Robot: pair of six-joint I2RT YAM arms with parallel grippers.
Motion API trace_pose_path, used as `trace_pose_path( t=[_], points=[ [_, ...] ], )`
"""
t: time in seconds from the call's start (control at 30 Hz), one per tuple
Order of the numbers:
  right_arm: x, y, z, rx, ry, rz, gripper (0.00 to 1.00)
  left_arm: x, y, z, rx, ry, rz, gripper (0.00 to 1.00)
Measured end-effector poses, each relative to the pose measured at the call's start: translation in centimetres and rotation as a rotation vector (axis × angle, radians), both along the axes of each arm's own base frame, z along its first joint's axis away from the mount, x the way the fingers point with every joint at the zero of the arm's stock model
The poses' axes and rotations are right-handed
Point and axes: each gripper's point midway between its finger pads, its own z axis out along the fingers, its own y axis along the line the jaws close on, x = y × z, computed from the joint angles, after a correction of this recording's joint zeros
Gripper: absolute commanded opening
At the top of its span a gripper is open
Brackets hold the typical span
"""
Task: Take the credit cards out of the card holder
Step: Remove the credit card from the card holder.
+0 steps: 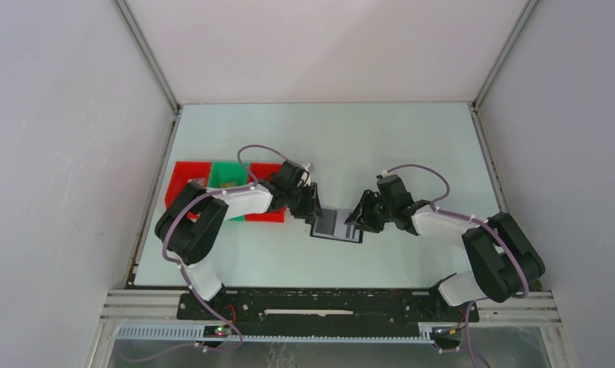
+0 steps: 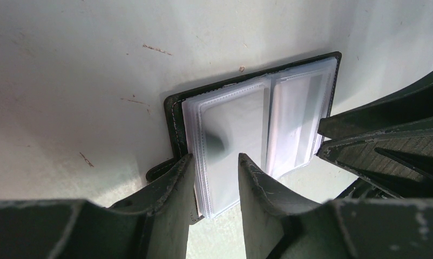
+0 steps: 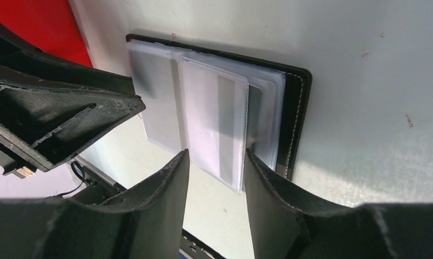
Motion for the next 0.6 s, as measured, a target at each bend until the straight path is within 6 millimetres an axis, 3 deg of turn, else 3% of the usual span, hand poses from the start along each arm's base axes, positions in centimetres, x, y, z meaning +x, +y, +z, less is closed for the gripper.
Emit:
trace_pose_path(
  t=[0.6],
  points=[
    [0.2,1.0,1.1,0.059,-0.024,0.025,0.50,0.0,0.0,0.0,-0.001,0.001,-0.001,0.41]
  ],
)
